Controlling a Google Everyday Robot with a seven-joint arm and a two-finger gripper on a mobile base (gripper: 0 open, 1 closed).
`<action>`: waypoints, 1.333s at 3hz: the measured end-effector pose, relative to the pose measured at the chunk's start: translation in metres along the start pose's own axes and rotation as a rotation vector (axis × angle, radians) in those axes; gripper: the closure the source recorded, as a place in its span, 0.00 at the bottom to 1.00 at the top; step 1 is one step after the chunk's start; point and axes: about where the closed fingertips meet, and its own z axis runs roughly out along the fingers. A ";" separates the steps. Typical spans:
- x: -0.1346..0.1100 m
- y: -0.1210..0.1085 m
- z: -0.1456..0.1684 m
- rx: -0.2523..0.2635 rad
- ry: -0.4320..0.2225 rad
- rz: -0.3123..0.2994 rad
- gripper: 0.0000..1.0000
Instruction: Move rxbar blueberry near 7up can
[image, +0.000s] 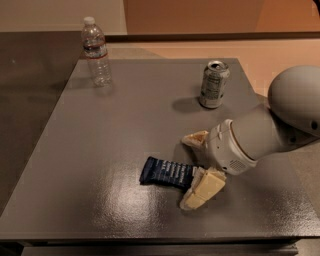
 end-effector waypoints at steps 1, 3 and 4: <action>0.001 0.000 0.003 -0.022 0.022 0.019 0.41; -0.006 0.000 -0.006 -0.022 0.022 0.019 0.88; -0.007 0.000 -0.007 -0.023 0.022 0.020 1.00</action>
Offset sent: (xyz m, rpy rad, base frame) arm 0.0098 -0.0055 -0.0026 -0.0459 0.0944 -0.0281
